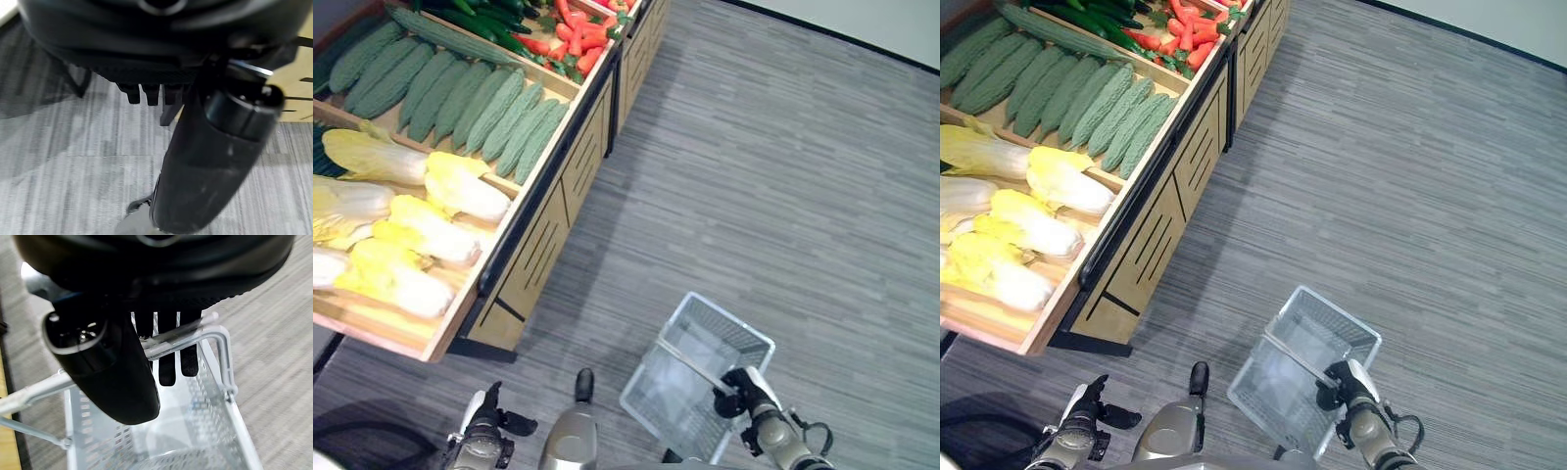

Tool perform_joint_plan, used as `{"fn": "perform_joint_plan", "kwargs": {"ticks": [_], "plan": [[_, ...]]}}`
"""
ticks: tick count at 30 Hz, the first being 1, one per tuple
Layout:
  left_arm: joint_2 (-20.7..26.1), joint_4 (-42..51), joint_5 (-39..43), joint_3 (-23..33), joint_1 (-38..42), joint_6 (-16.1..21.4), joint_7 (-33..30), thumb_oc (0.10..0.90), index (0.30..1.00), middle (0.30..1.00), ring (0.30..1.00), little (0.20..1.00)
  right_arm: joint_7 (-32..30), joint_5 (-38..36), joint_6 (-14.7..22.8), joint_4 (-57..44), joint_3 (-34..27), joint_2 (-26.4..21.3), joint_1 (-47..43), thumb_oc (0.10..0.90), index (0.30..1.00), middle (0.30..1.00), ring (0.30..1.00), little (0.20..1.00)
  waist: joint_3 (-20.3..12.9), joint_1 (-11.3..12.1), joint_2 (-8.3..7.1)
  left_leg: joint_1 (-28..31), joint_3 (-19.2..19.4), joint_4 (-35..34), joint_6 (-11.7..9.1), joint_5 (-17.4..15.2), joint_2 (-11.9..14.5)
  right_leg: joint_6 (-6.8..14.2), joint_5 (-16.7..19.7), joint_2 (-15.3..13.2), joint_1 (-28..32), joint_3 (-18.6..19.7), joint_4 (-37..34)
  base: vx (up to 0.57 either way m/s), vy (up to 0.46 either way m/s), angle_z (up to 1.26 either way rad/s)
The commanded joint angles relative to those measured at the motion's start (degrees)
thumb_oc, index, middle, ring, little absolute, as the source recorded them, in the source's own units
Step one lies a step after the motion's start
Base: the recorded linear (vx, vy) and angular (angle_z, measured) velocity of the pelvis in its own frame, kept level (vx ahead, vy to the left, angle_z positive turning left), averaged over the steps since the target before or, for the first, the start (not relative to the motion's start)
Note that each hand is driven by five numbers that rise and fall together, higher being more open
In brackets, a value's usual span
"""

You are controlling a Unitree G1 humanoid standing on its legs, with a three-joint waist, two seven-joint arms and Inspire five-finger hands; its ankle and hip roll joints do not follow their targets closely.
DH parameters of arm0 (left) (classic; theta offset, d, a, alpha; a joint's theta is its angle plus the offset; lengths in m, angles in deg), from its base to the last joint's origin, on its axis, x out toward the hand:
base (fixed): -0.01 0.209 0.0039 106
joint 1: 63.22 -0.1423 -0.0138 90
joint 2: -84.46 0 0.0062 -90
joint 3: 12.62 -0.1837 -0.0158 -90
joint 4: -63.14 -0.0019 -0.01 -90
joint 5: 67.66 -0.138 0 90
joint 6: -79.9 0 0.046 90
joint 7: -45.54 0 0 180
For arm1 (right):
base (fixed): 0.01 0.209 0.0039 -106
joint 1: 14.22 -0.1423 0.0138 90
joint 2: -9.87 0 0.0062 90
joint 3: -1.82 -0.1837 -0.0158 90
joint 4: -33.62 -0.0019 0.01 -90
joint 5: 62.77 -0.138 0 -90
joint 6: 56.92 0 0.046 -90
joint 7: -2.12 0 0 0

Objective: Get the vegetables into the basket

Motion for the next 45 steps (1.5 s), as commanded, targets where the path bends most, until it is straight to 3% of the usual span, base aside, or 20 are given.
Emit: {"fn": "perform_joint_plan", "kwargs": {"ticks": [1,3,6,8,9,11,13,16,17,19,21,24,26,28,29,30,31,34,39,45], "plan": [[1.36,1.34,0.42,-1.47,-2.59,1.18,-1.33,0.9,1.0,1.0,1.0,1.0,-1.89,-0.69,0.19,-2.4,-1.79,-6.28,0.53,0.4,0.3,0.3,0.3,0.3,-2.78,0.88,1.13,-3.82,-2.91,1.63,-2.41,0.57,2.85,5.38,1.25,0.82,-3.1,2.59,9.1,0.13,0.224,-0.26],[1.38,6.14,-0.26,-2.9,-4.79,1.63,-1.48,0.9,1.0,1.0,1.0,1.0,-1.99,-0.84,0.33,-3.33,-2.39,-6.52,0.49,0.4,0.3,0.3,0.3,0.3,-1.17,0.61,2.33,-1.69,-4.86,2.9,-0.46,-1.53,0.96,5.71,5.46,1.5,-7.54,4.24,20.23,0.18,0.289,-0.01],[1.44,6.97,-0.1,-3.56,-4.98,1.85,-1.32,0.9,1.0,1.0,1.0,1.0,-2.18,-0.67,0.22,-3.64,-2.66,-7.06,-0.04,0.4,0.3,0.3,0.3,0.3,-0.14,0.09,3.67,-0.21,-5.99,2.78,0.12,-2.15,0.85,4.96,6.63,1.06,-11.05,3.35,21.94,0.16,0.087,0.54],[1.05,7.06,0.69,-4.13,-4.57,2.28,-1.39,0.9,1.0,1.0,1.0,1.0,-2.3,-0.63,0.2,-4.91,-2.58,-7.78,-0.58,0.4,0.3,0.3,0.3,0.3,1.03,-0.99,4.48,2.82,-8.93,2.19,-0.82,-3.61,0.62,4.26,5.63,-2.25,-13.74,1.06,12.02,0.45,-0.207,0.7],[0.78,6.09,0.75,-4.15,-3.93,2.33,-1.5,0.9,1.0,1.0,1.0,1.0,-2.69,-0.83,0.05,-4.63,-2.53,-7.92,-1.39,0.4,0.3,0.3,0.3,0.3,1.61,-1.93,4.41,4.35,-11.4,3.03,-2.16,-5.41,1.07,5.21,7.77,-4.02,-14.64,3.9,3.61,0.41,-0.275,0.67],[0.77,6.07,0.75,-4.14,-3.93,2.34,-1.5,0.9,1.0,1.0,1.0,1.0,-2.7,-0.83,0.05,-4.62,-2.51,-7.93,-1.39,0.4,0.3,0.3,0.3,0.3,1.78,-2.02,4.58,4.57,-11.52,3.1,-2.2,-5.58,1.21,5.21,7.81,-3.87,-14.19,3.7,3.35,0.18,-0.14,0.95],[0.69,4.44,0.74,-4.0,-2.86,2.48,-1.44,0.9,1.0,1.0,1.0,1.0,-2.73,-0.81,-0.26,-3.37,-2.79,-7.85,-1.7,0.4,0.3,0.3,0.3,0.3,1.34,-3.04,4.31,6.07,-15.58,4.19,-3.95,-8.39,2.5,6.79,11.17,-6.19,-16.36,9.61,-3.29,0.47,-0.339,1.03],[0.29,2.79,0.94,-3.43,-2.61,2.39,-1.81,0.9,1.0,1.0,1.0,1.0,-2.49,-1.0,-0.32,-2.19,-3.46,-7.74,-1.17,0.4,0.3,0.3,0.3,0.3,0.62,-3.07,3.68,7.32,-18.97,5.24,-5.37,-10.4,3.49,7.11,9.4,-5.11,-15.14,9.79,-2.9,0.47,-0.37,1.25],[-0.25,1.81,1.12,-2.65,-3.03,2.38,-2.43,0.9,1.0,1.0,1.0,1.0,-2.07,-1.04,-0.27,-0.87,-3.03,-7.49,-1.51,0.4,0.3,0.3,0.3,0.3,-0.44,-2.49,3.5,8.19,-19.91,5.29,-6.07,-10.59,4.71,6.83,8.03,-4.04,-14.36,7.46,-2.41,0.3,-0.322,1.0],[-0.61,0.71,2.2,-1.55,-3.35,2.21,-2.87,0.9,1.0,1.0,1.0,1.0,-1.86,-1.29,0.12,0.35,-2.01,-7.67,-1.88,0.4,0.3,0.3,0.3,0.3,-1.27,-2.16,4.01,7.72,-21.67,6.28,-7.05,-7.88,6.7,4.8,5.41,-1.02,-13.74,6.7,-1.56,0.31,-0.388,0.58],[-1.28,1.11,2.7,-1.59,-3.51,2.22,-2.7,0.9,1.0,1.0,1.0,1.0,-2.18,-1.55,0.44,0.83,-1.68,-8.3,-2.02,0.4,0.3,0.3,0.3,0.3,-1.08,-1.85,4.48,5.93,-22.89,7.88,-8.26,-5.39,7.64,3.7,4.08,0.14,-13.13,3.8,-1.18,0.14,-0.286,0.18],[-1.77,2.85,2.13,-3.38,-3.19,2.21,-2.39,0.9,1.0,1.0,1.0,1.0,-2.58,-2.28,0.62,2.64,-2.01,-9.51,-2.15,0.4,0.3,0.3,0.3,0.3,-0.33,-1.83,5.06,2.81,-20.34,8.52,-8.7,-1.27,8.94,2.62,2.44,0.95,-11.2,-0.09,-1.8,0.09,-0.246,0.75],[-1.94,3.83,1.93,-3.9,-3.07,2.13,-2.62,0.9,1.0,1.0,1.0,1.0,-2.79,-2.54,0.57,2.14,-2.19,-10.2,-1.81,0.4,0.3,0.3,0.3,0.3,-0.04,-2.26,5.4,1.6,-15.15,6.86,-8.71,1.08,10.47,1.99,1.53,1.7,-9.7,-2.8,-2.68,0.04,-0.197,0.8],[-2.34,4.31,1.51,-4.31,-2.76,1.78,-2.68,0.9,1.0,1.0,1.0,1.0,-2.88,-2.86,0.27,2.84,-2.73,-10.38,-1.43,0.4,0.3,0.3,0.3,0.3,-0.2,-3.01,5.97,1.31,-7.13,5.6,-8.67,2.57,12.49,1.68,0.87,2.1,-7.93,-5.47,-3.81,0.06,-0.166,0.66],[-2.55,3.95,1.22,-4.42,-2.42,1.57,-2.75,0.9,1.0,1.0,1.0,1.0,-2.96,-2.82,0.19,2.52,-3.03,-10.41,-0.97,0.4,0.3,0.3,0.3,0.3,-0.52,-4.2,6.1,1.14,-1.26,5.66,-8.68,3.05,13.39,1.52,0.49,2.24,-7.29,-7.0,-4.22,0.05,-0.11,0.77],[-2.56,3.95,1.22,-4.42,-2.42,1.57,-2.75,0.9,1.0,1.0,1.0,1.0,-2.96,-2.82,0.19,2.51,-3.02,-10.42,-0.96,0.4,0.3,0.3,0.3,0.3,-0.49,-4.16,6.11,1.21,-1.21,5.65,-8.69,3.04,13.41,1.51,0.49,2.26,-7.26,-6.97,-4.23,0.04,-0.115,0.94],[-2.99,4.58,0.7,-4.8,-1.98,1.12,-2.57,0.9,1.0,1.0,1.0,1.0,-3.1,-3.05,-0.26,3.47,-3.59,-10.29,-0.54,0.4,0.3,0.3,0.3,0.3,-0.88,-5.03,6.52,1.4,5.36,5.73,-9.03,3.19,13.67,1.29,0.18,2.65,-6.14,-9.12,-5.44,0.03,-0.053,0.87],[-3.45,4.19,0.14,-4.68,-1.7,0.78,-2.79,0.9,1.0,1.0,1.0,1.0,-3.06,-3.24,-0.59,3.62,-4.01,-9.72,0.3,0.4,0.3,0.3,0.3,0.3,-1.64,-5.6,6.97,1.1,8.81,4.06,-9.27,1.76,12.01,1.97,-0.16,2.69,-3.92,-11.24,-7.22,0.09,-0.054,0.78],[-3.39,4.33,0.01,-3.64,-2.74,0.87,-2.7,0.9,1.0,1.0,1.0,1.0,-2.81,-2.36,-0.72,3.4,-3.61,-9.01,0.17,0.4,0.3,0.3,0.3,0.3,-2.03,-5.03,7.02,2.69,7.77,-0.03,-8.42,1.43,10.24,2.62,0.19,2.19,-4.16,-11.54,-6.45,0.05,0.049,0.23],[-3.02,3.04,-0.21,-2.45,-3.47,0.91,-3.12,0.9,1.0,1.0,1.0,1.0,-2.5,-1.47,-0.99,4.17,-3.81,-7.69,0.3,0.4,0.3,0.3,0.3,0.3,-2.23,-3.95,5.42,2.58,5.95,0.65,-6.53,-1.42,7.9,4.23,1.32,-1.27,-3.87,-11.79,-4.49,0.05,0.151,0.12]]}}
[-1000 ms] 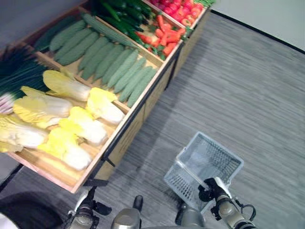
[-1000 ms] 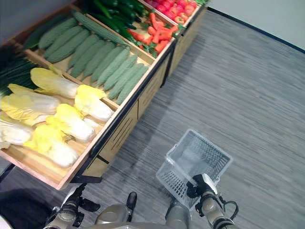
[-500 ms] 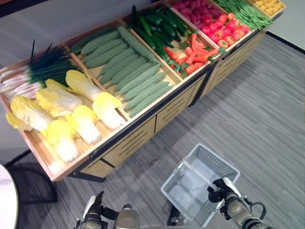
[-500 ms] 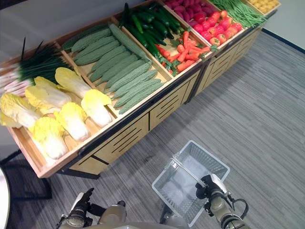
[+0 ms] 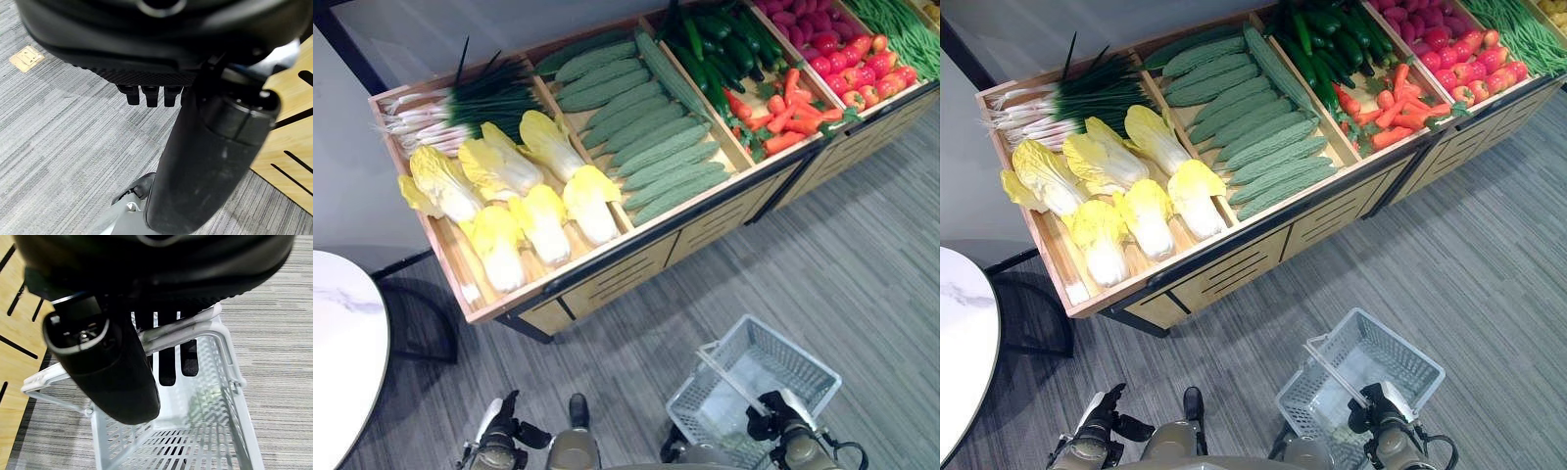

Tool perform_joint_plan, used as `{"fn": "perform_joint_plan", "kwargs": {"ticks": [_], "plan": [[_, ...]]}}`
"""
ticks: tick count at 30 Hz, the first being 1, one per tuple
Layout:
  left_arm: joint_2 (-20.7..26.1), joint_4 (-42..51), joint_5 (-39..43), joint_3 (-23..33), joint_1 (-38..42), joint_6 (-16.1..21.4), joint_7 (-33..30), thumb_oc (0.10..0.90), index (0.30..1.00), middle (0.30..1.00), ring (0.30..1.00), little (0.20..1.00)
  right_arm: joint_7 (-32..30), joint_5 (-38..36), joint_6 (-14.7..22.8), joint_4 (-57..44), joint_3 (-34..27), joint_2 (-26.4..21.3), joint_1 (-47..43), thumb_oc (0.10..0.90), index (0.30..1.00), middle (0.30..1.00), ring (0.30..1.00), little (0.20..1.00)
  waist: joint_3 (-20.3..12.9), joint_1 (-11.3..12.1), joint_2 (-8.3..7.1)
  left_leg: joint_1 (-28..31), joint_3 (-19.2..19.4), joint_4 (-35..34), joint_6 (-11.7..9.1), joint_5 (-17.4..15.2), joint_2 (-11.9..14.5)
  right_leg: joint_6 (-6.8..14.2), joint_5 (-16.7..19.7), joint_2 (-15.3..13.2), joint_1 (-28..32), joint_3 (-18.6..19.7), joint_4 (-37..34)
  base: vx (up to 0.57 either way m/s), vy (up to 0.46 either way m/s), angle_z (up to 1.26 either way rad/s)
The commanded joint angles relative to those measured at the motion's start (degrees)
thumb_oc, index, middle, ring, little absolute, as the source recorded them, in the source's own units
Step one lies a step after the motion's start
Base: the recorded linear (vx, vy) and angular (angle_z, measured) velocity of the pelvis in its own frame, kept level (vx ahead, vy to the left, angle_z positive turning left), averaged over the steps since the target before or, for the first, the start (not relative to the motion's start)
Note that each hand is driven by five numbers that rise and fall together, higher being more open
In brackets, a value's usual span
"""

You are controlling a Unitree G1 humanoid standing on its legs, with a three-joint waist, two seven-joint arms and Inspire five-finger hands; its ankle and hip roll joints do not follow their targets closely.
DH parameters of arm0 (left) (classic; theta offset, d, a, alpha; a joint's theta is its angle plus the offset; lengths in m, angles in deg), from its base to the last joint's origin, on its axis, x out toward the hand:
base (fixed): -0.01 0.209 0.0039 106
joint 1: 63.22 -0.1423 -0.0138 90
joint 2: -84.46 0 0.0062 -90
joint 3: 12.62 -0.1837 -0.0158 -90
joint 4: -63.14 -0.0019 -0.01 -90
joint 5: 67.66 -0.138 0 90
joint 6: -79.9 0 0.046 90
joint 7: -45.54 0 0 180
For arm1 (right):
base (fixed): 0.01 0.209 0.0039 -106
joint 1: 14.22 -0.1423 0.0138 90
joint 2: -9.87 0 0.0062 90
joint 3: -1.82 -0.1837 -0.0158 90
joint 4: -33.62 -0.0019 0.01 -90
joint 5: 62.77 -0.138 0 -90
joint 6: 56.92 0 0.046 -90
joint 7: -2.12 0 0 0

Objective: Get the vegetables into the basket

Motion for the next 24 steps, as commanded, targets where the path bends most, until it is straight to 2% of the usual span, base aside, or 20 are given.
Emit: {"fn": "perform_joint_plan", "kwargs": {"ticks": [1,3,4,7,8,9,10,11,13,14,17,18,19,20,24], "plan": [[0.89,-1.63,-0.86,0.58,1.66,1.33,-0.97,0.9,1.0,1.0,1.0,1.0,-1.32,-0.9,1.33,-0.01,-1.54,-2.04,-2.66,0.4,0.3,0.3,0.3,0.3,-1.58,1.48,-1.93,-1.99,-1.2,1.41,-1.33,-0.21,1.61,6.04,-2.53,-4.84,0.65,4.36,3.77,0.03,0.111,0.16],[0.91,-1.63,-0.86,0.58,1.67,1.33,-0.97,0.9,1.0,1.0,1.0,1.0,-1.32,-0.9,1.35,0.01,-1.55,-2.01,-2.68,0.4,0.3,0.3,0.3,0.3,-1.58,1.48,-1.97,-2.03,-1.2,1.48,-1.3,-0.28,1.57,6.07,-2.53,-4.9,0.63,4.36,3.8,0.0,0.139,0.08],[0.99,-1.71,-1.41,0.57,1.19,1.13,-0.95,0.9,1.0,1.0,1.0,1.0,-1.17,-0.25,0.92,0.82,-1.79,-1.75,-3.02,0.4,0.3,0.3,0.3,0.3,-1.62,2.1,-2.77,-2.05,-1.27,1.78,0.8,-1.2,-0.41,6.75,-1.08,-7.32,-0.47,4.16,7.38,0.01,0.283,0.08],[1.28,-1.27,-1.68,0.53,0.73,0.94,-0.99,0.9,1.0,1.0,1.0,1.0,-1.28,-0.5,0.86,1.13,-2.15,-1.53,-3.22,0.4,0.3,0.3,0.3,0.3,-1.29,2.32,-2.85,-1.09,-1.72,0.91,2.05,-1.56,-1.53,7.73,0.42,-9.12,-2.68,5.82,14.3,0.03,0.195,0.11],[1.84,-1.51,-2.15,-0.16,0.95,0.85,-1.04,0.9,1.0,1.0,1.0,1.0,-1.37,-1.28,0.87,1.72,-2.42,-1.12,-3.68,0.4,0.3,0.3,0.3,0.3,-0.74,1.94,-2.42,-0.08,-3.53,-0.23,2.79,-1.25,-2.16,8.08,2.48,-8.99,-5.18,9.65,20.04,0.09,0.175,0.14],[2.1,-1.66,-2.32,-0.48,1.0,0.85,-1.01,0.9,1.0,1.0,1.0,1.0,-1.36,-1.63,0.92,2.11,-2.54,-1.07,-3.78,0.4,0.3,0.3,0.3,0.3,-0.48,1.46,-2.18,0.44,-4.55,-0.99,2.85,-1.04,-2.3,8.12,2.89,-7.55,-6.63,12.95,20.83,0.08,0.104,0.18],[2.1,-1.67,-2.32,-0.48,1.02,0.85,-1.01,0.9,1.0,1.0,1.0,1.0,-1.36,-1.63,0.92,2.13,-2.55,-1.07,-3.8,0.4,0.3,0.3,0.3,0.3,-0.61,1.49,-2.17,0.25,-4.52,-0.98,2.86,-0.97,-2.27,8.09,3.03,-7.5,-6.78,12.97,20.7,0.07,0.027,0.27],[2.34,-1.53,-2.19,-0.82,0.97,0.82,-0.9,0.9,1.0,1.0,1.0,1.0,-1.44,-1.96,0.92,2.39,-2.42,-0.99,-4.01,0.4,0.3,0.3,0.3,0.3,-0.34,1.13,-1.87,0.87,-5.5,-1.62,2.74,-0.82,-2.24,7.78,2.48,-6.25,-7.88,15.16,19.68,0.08,0.003,0.46],[2.48,-2.25,-1.34,-0.55,1.64,0.73,-1.14,0.9,1.0,1.0,1.0,1.0,-1.56,-2.67,0.9,2.7,-2.4,-0.92,-4.05,0.4,0.3,0.3,0.3,0.3,-0.09,0.66,-1.72,1.15,-7.51,-1.88,2.02,-0.7,-2.22,7.11,1.63,-5.87,-8.11,16.93,15.0,0.17,-0.098,0.69],[2.67,-4.54,-0.21,0.31,2.98,0.69,-1.64,0.9,1.0,1.0,1.0,1.0,-1.64,-3.49,0.68,3.17,-2.97,-0.68,-3.79,0.4,0.3,0.3,0.3,0.3,-0.01,-0.14,-1.97,1.36,-9.81,-1.74,1.13,-1.08,-1.7,7.33,2.35,-6.92,-8.27,19.69,9.96,0.23,-0.222,0.67],[2.99,-6.05,0.32,0.65,4.42,0.79,-2.16,0.9,1.0,1.0,1.0,1.0,-1.18,-3.54,0.27,4.43,-3.16,-0.2,-3.34,0.4,0.3,0.3,0.3,0.3,-0.31,-1.35,-2.56,1.73,-13.43,-0.4,0.08,-2.6,-0.81,7.74,2.97,-7.3,-8.3,25.74,6.67,0.21,-0.203,0.75],[2.99,-6.07,0.32,0.66,4.42,0.8,-2.16,0.9,1.0,1.0,1.0,1.0,-1.18,-3.54,0.28,4.45,-3.15,-0.19,-3.35,0.4,0.3,0.3,0.3,0.3,-0.25,-1.41,-2.52,1.77,-13.51,-0.34,0.06,-2.68,-0.77,7.72,2.9,-7.27,-8.19,25.65,6.7,0.2,-0.212,1.18],[3.22,-6.85,0.28,1.63,4.02,0.77,-2.35,0.9,1.0,1.0,1.0,1.0,-0.69,-2.51,0.11,5.07,-2.58,0.01,-3.18,0.4,0.3,0.3,0.3,0.3,-0.95,-0.97,-3.31,2.17,-13.94,0.0,-0.71,-3.02,0.08,7.64,1.58,-6.77,-6.93,23.15,5.65,0.18,-0.236,1.1],[3.12,-7.64,0.57,2.37,3.53,0.72,-2.32,0.9,1.0,1.0,1.0,1.0,-0.16,-2.31,0.04,5.14,-2.19,0.12,-3.31,0.4,0.3,0.3,0.3,0.3,-1.39,-0.79,-3.54,2.69,-13.66,-0.36,-1.17,-2.78,0.88,7.52,1.38,-6.2,-6.61,22.33,5.28,0.22,-0.336,0.87],[2.18,-7.97,0.43,3.18,2.06,0.64,-2.0,0.9,1.0,1.0,1.0,1.0,-0.06,-1.71,0.32,5.7,-1.52,-0.49,-3.49,0.4,0.3,0.3,0.3,0.3,-2.44,-0.66,-2.94,2.71,-13.91,-1.52,-3.09,-0.91,3.75,6.24,-0.14,-2.77,-4.81,20.54,2.57,0.11,-0.235,0.0]]}}
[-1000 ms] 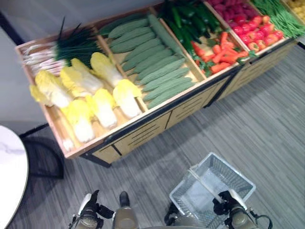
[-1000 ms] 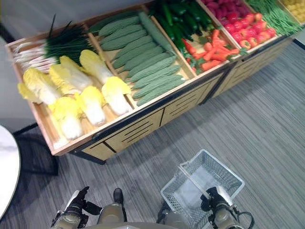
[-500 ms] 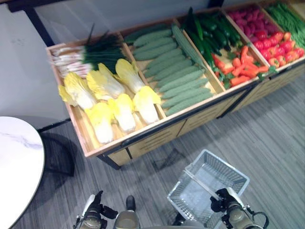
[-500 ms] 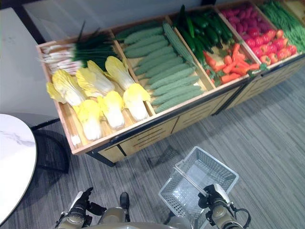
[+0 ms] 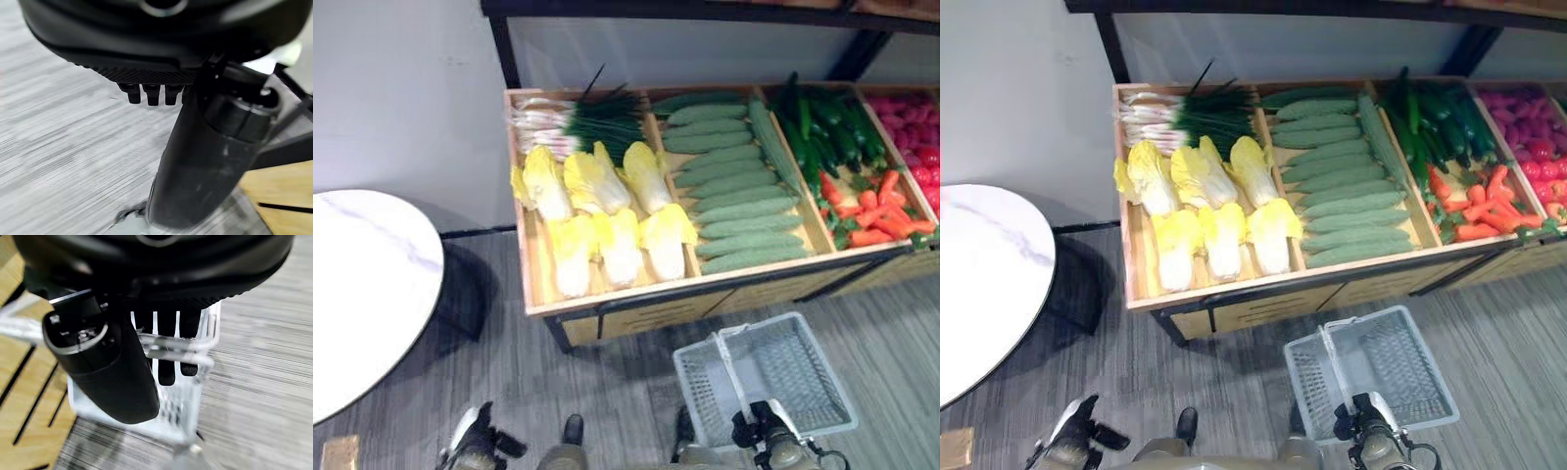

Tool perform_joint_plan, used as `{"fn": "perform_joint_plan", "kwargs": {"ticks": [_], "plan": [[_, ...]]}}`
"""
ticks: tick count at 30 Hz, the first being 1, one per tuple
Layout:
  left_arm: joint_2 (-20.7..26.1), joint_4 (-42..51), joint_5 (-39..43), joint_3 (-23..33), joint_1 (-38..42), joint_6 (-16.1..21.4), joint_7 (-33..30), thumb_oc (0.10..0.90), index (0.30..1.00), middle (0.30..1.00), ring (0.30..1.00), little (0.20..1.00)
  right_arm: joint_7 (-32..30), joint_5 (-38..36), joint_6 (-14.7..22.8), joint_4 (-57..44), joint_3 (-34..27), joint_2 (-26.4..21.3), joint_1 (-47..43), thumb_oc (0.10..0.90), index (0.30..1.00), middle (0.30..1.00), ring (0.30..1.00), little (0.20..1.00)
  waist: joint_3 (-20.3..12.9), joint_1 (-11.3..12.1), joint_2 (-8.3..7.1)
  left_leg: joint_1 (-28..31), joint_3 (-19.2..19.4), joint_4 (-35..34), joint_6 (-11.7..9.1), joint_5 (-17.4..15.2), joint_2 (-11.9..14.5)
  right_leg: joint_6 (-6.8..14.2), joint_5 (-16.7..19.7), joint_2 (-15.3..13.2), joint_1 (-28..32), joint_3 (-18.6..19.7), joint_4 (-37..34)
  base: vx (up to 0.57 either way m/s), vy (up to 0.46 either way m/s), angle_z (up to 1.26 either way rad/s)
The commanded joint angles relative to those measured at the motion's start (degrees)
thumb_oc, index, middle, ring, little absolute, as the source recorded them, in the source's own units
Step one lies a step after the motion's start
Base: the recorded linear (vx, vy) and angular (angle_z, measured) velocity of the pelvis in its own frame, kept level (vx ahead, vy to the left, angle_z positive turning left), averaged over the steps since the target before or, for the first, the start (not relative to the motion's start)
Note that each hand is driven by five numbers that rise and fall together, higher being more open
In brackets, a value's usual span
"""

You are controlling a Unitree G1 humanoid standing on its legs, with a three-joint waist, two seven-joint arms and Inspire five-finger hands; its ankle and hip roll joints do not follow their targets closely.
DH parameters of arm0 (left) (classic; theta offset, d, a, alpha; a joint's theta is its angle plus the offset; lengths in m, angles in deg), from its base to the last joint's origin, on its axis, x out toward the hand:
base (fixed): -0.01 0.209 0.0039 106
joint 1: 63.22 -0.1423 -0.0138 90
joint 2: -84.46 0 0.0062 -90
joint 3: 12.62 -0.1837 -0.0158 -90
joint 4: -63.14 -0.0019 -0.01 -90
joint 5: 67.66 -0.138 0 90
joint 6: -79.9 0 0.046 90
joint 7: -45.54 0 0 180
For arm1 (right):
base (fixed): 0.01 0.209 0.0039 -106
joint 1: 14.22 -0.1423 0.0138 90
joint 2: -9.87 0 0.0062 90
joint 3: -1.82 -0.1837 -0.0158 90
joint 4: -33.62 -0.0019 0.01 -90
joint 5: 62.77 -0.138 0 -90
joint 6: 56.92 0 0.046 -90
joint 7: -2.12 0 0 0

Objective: Get the vegetables into the basket

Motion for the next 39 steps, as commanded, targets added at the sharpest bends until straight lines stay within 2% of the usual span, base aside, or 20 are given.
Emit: {"fn": "perform_joint_plan", "kwargs": {"ticks": [1,2,3,5,10,13,19,21,22,27,29,34,36,38,39], "plan": [[-0.65,-1.05,0.78,0.47,4.12,1.27,-0.92,0.9,1.0,1.0,1.0,1.0,-1.17,0.22,0.0,0.22,-0.1,-5.29,-0.94,0.4,0.3,0.3,0.3,0.3,1.03,-0.1,0.43,-2.31,1.33,0.44,-2.76,2.67,6.3,3.84,-2.94,-0.98,0.83,-0.48,2.28,0.06,-0.131,-0.07],[-0.65,-1.05,0.78,0.47,4.12,1.27,-0.92,0.9,1.0,1.0,1.0,1.0,-1.17,0.22,0.0,0.22,-0.1,-5.29,-0.94,0.4,0.3,0.3,0.3,0.3,1.03,-0.11,0.43,-2.31,1.32,0.43,-2.76,2.67,6.3,3.84,-2.94,-0.97,0.84,-0.49,2.27,0.07,-0.152,-0.09],[-1.42,-1.01,1.4,0.73,4.17,1.22,-1.1,0.9,1.0,1.0,1.0,1.0,-1.3,0.41,0.01,0.19,-0.16,-5.65,-0.56,0.4,0.3,0.3,0.3,0.3,0.87,-0.34,0.91,-2.52,1.65,0.13,-3.75,4.0,7.03,3.61,-3.03,-0.43,1.65,-1.87,1.26,0.05,-0.113,-0.04],[-2.45,-0.72,2.03,0.7,4.31,1.28,-1.27,0.9,1.0,1.0,1.0,1.0,-1.58,0.35,-0.11,0.95,-0.75,-5.99,0.07,0.4,0.3,0.3,0.3,0.3,0.79,-0.71,1.54,-2.96,2.06,0.03,-4.39,5.41,7.31,3.54,-3.04,-0.45,2.49,-3.26,0.45,0.05,-0.084,0.11],[-4.65,-0.66,6.18,3.33,3.63,1.45,-2.44,0.9,1.0,1.0,1.0,1.0,-1.95,0.19,-0.45,2.19,-1.87,-5.66,1.67,0.4,0.3,0.3,0.3,0.3,-0.26,-1.42,2.48,-2.74,5.13,-0.73,-5.02,5.85,7.47,3.81,-3.11,-1.07,3.05,-4.93,0.04,0.04,0.006,0.29],[-5.54,0.83,13.35,8.78,2.65,3.06,-5.6,0.9,1.0,1.0,1.0,1.0,-2.27,1.69,-0.87,3.15,-2.06,-4.61,3.18,0.4,0.3,0.3,0.3,0.3,-1.18,-1.36,2.35,-2.01,6.23,-0.73,-4.78,4.4,6.97,4.26,-2.56,-2.18,3.44,-5.05,0.04,0.03,0.05,-0.08],[-3.54,6.79,28.39,21.2,3.52,8.97,-13.46,0.9,1.0,1.0,1.0,1.0,-3.18,2.64,-0.98,2.1,-2.67,-3.23,5.38,0.4,0.3,0.3,0.3,0.3,-1.85,-1.02,1.29,-2.16,5.11,-0.73,-4.46,3.04,5.65,5.04,-1.89,-3.66,4.16,-6.04,0.04,0.01,0.053,0.1],[0.26,6.43,34.05,28.69,5.35,11.05,-17.77,0.9,1.0,1.0,1.0,1.0,-3.39,3.16,-1.11,1.03,-2.56,-3.08,5.71,0.4,0.3,0.3,0.3,0.3,-2.32,-1.12,0.71,-1.99,5.3,-0.73,-4.47,2.46,5.2,5.52,-1.46,-4.47,4.36,-6.2,0.04,0.0,0.083,0.08],[2.29,5.88,34.33,30.68,5.66,10.95,-19.49,0.9,1.0,1.0,1.0,1.0,-3.32,3.22,-1.1,0.83,-2.56,-3.34,5.74,0.4,0.3,0.3,0.3,0.3,-2.59,-1.12,0.67,-1.9,5.42,-0.73,-4.47,2.27,5.15,5.67,-1.35,-4.63,4.43,-6.18,0.04,0.01,0.059,0.01],[8.61,11.25,28.27,33.51,4.89,11.28,-25.66,0.9,1.0,1.0,1.0,1.0,-3.42,3.5,-0.33,0.76,-2.33,-3.63,6.62,0.4,0.3,0.3,0.3,0.3,-3.15,-1.06,0.33,-1.53,5.7,-0.73,-4.3,1.81,4.77,6.07,-1.25,-5.15,4.7,-5.99,0.04,0.01,0.038,-0.01],[11.63,18.97,23.45,33.13,4.59,11.75,-28.43,0.9,1.0,1.0,1.0,1.0,-3.44,3.57,0.08,0.44,-2.13,-3.45,7.11,0.4,0.3,0.3,0.3,0.3,-3.35,-1.02,0.17,-1.34,5.82,-0.73,-4.29,1.73,4.71,6.21,-1.18,-5.23,4.69,-5.9,0.04,0.01,0.016,-0.03],[11.55,37.21,15.36,31.56,4.37,12.39,-30.51,0.9,1.0,1.0,1.0,1.0,-3.6,3.25,0.48,0.78,-2.38,-2.97,7.45,0.4,0.3,0.3,0.3,0.3,-3.17,-0.77,-0.13,-1.49,5.44,-0.73,-4.29,1.75,4.73,6.28,-1.2,-5.39,4.68,-5.95,0.04,0.0,0.0,0.0],[9.82,43.62,12.35,30.05,4.59,11.72,-30.42,0.9,1.0,1.0,1.0,1.0,-3.37,3.23,0.31,1.23,-2.35,-3.03,7.13,0.4,0.3,0.3,0.3,0.3,-3.12,-0.83,-0.11,-1.63,5.35,-0.73,-4.29,1.74,4.71,6.27,-1.22,-5.47,4.75,-6.1,0.04,0.0,0.0,0.0],[8.69,47.45,10.82,28.33,5.57,11.51,-29.08,0.9,1.0,1.0,1.0,1.0,-2.99,3.59,0.16,0.25,-1.83,-3.03,6.79,0.4,0.3,0.3,0.3,0.3,-3.02,-1.33,0.07,-1.59,5.7,-0.73,-4.31,1.77,4.71,6.27,-1.09,-5.6,4.6,-5.86,0.04,-0.02,0.004,0.01],[7.69,52.49,8.51,25.69,6.29,11.08,-27.02,0.9,1.0,1.0,1.0,1.0,-2.58,3.95,0.06,0.28,-1.41,-3.2,6.14,0.4,0.3,0.3,0.3,0.3,-2.92,-1.56,0.21,-1.51,5.92,-0.73,-4.31,1.7,4.68,6.24,-1.11,-5.65,4.47,-5.7,0.04,-0.02,0.009,-0.04]]}}
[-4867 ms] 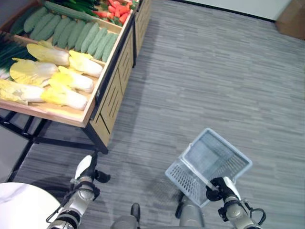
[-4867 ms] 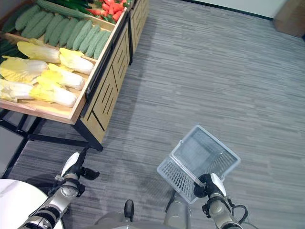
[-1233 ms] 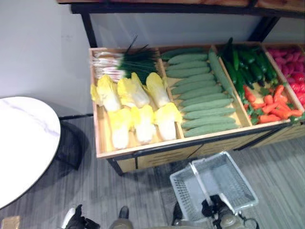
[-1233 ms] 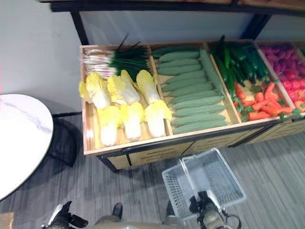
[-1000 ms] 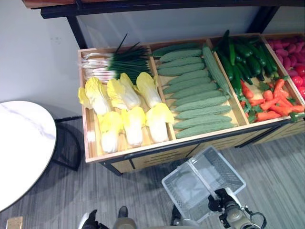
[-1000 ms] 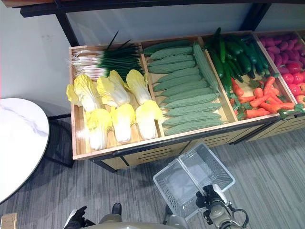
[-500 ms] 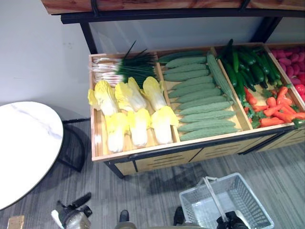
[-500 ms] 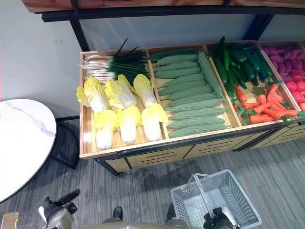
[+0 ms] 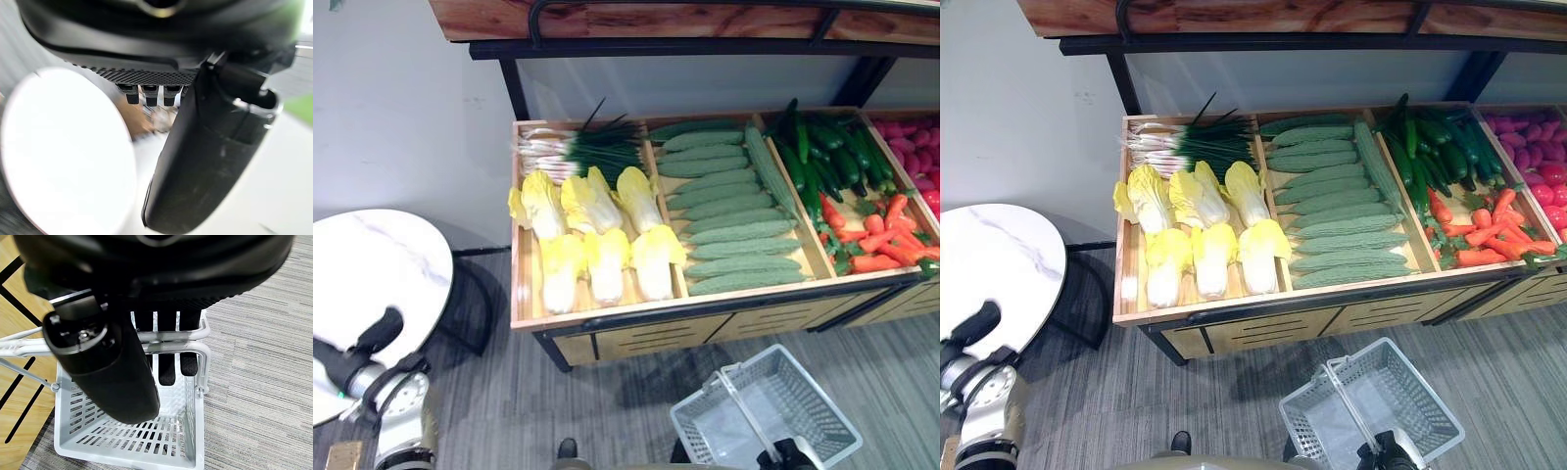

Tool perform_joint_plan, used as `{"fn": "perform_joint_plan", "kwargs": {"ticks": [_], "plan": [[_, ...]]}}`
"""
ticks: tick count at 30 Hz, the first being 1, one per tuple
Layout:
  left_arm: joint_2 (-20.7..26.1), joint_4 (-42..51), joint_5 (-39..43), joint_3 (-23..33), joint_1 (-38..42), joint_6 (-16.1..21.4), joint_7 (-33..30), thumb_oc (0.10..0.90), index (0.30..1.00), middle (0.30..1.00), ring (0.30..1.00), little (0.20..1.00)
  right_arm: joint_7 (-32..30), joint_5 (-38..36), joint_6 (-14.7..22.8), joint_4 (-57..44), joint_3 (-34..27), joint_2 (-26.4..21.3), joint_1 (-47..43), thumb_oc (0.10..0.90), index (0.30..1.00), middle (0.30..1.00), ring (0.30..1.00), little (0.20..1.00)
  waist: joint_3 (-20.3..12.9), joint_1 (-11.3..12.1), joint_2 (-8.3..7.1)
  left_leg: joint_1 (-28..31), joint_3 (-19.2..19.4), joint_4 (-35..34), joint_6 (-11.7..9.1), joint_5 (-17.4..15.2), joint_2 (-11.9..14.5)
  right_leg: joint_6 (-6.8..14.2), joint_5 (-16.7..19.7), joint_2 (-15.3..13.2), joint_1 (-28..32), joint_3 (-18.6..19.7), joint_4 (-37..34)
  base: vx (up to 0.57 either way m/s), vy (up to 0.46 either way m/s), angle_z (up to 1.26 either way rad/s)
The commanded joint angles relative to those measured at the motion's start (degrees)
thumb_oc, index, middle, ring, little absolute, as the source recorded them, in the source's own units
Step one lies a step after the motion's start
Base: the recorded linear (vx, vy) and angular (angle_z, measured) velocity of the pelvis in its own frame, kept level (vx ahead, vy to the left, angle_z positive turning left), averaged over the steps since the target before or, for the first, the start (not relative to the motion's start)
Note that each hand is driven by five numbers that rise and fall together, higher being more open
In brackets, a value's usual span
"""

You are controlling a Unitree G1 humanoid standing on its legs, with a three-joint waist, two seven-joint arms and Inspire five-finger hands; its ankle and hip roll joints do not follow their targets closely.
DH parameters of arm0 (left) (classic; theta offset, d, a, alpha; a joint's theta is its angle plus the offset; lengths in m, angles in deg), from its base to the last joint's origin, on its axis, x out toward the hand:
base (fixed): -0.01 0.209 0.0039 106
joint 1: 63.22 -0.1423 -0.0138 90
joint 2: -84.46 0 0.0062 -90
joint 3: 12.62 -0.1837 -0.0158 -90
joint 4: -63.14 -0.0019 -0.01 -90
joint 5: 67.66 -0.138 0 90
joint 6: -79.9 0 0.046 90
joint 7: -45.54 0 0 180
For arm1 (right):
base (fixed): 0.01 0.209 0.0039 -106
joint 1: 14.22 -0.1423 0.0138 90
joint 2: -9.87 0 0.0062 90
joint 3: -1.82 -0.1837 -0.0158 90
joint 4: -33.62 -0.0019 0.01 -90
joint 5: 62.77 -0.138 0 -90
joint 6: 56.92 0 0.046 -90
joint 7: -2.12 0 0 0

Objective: Get the vegetables into the basket

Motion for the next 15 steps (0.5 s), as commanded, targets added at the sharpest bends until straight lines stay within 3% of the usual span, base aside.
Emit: {"fn": "perform_joint_plan", "kwargs": {"ticks": [1,4,8,15], "plan": [[3.69,3.88,-7.91,-2.54,5.81,3.93,3.46,0.9,1.0,1.0,1.0,1.0,-0.87,1.29,0.59,0.89,1.56,-0.88,-2.54,0.4,0.3,0.3,0.3,0.3,0.38,-1.53,-2.59,-2.05,1.22,-0.03,-1.51,0.06,1.21,8.04,1.08,-8.69,1.69,-0.65,0.1,-0.02,0.008,-0.07],[1.91,10.27,-8.43,-7.83,6.79,4.07,8.93,0.9,1.0,1.0,1.0,1.0,-0.59,1.84,0.49,0.23,2.05,-1.13,-3.3,0.4,0.3,0.3,0.3,0.3,0.51,-2.35,-2.23,-1.78,1.88,-0.03,-1.43,-0.04,1.29,7.96,1.18,-8.72,1.34,0.12,0.1,-0.01,0.009,-0.1],[-0.04,11.41,-9.24,-14.13,7.83,3.73,13.29,0.9,1.0,1.0,1.0,1.0,0.13,3.02,0.65,-0.87,3.5,-1.25,-3.93,0.4,0.3,0.3,0.3,0.3,0.32,-3.33,-2.19,-1.2,3.1,-0.03,-1.26,-0.13,1.52,7.77,1.32,-8.47,0.84,1.32,0.1,0.0,-0.002,-0.15],[-2.43,7.81,-11.51,-20.33,8.97,2.79,14.28,0.9,1.0,1.0,1.0,1.0,-0.43,2.99,1.02,-1.04,4.14,-0.83,-4.22,0.4,0.3,0.3,0.3,0.3,-0.17,-4.23,-2.4,-0.63,4.12,-0.03,-1.04,-0.37,1.75,7.63,1.28,-7.99,0.21,2.6,0.1,0.02,-0.02,-0.14]]}}
